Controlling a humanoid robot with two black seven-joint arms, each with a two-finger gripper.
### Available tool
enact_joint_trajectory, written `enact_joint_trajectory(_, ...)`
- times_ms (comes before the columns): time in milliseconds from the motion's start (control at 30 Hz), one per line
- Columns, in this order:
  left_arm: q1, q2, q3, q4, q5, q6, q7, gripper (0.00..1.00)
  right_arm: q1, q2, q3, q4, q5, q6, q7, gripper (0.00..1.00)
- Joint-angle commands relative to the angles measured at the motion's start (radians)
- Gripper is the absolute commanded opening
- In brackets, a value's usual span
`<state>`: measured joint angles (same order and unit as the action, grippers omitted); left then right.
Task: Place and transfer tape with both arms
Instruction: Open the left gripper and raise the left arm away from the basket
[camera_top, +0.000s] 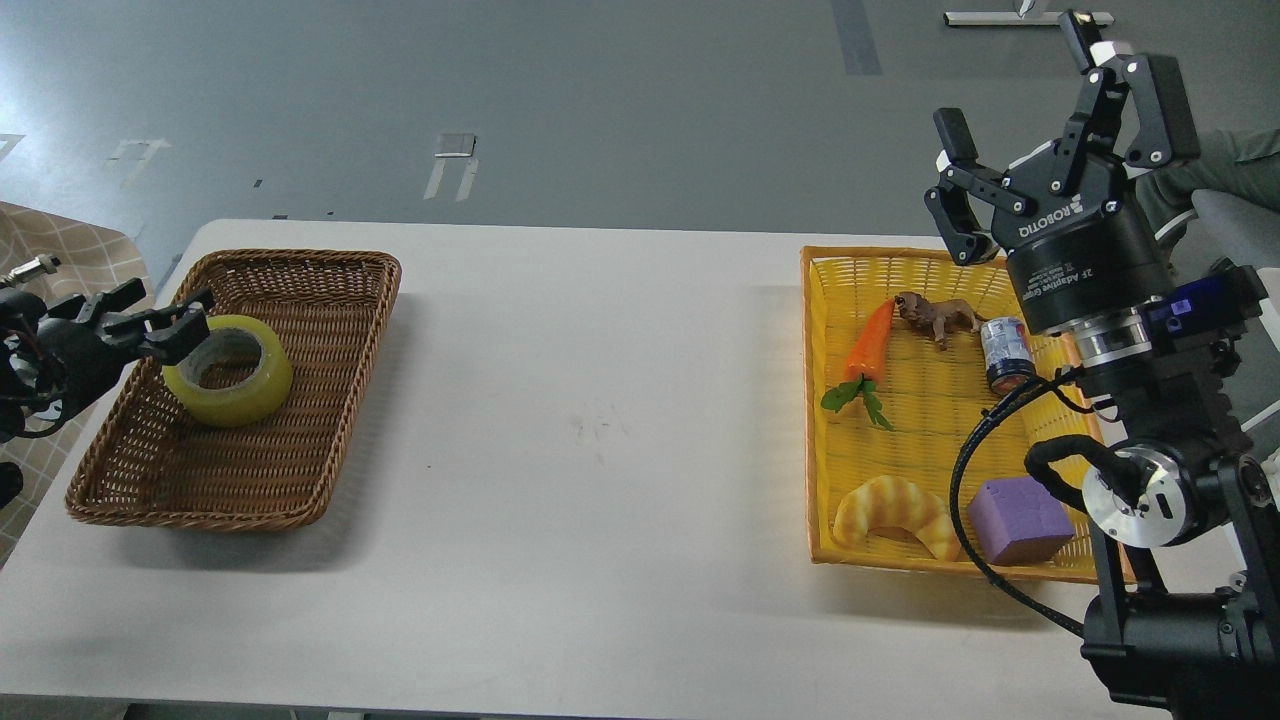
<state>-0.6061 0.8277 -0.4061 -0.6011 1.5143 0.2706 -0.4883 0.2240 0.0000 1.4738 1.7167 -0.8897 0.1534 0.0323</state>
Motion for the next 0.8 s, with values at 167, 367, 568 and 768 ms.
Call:
enact_joint_trajectory(167, -0.141, -0.068, -0.007, -0.115, -0.051, -0.001, 0.0, 0.98, 0.0, 0.0, -0.001, 0.0, -0.003, 0.002, -0.002, 1.0)
enact_joint_trajectory(367, -0.214, -0.098, -0.017, -0.404, -0.266, 0.016, 0.0, 0.98, 0.018, 0.0, -0.001, 0.0, -0.009, 0.005, -0.032, 1.0)
enact_joint_trajectory(568, -0.274, -0.137, -0.048, -0.632, -0.671, -0.129, 0.0, 0.98, 0.025, -0.021, -0.003, -0.006, -0.018, 0.005, -0.038, 1.0)
enact_joint_trajectory(768, -0.247, -0.304, -0.282, -0.687, -0.89, -0.136, 0.047, 0.98, 0.037, -0.041, -0.013, -0.006, -0.1, 0.009, -0.038, 1.0)
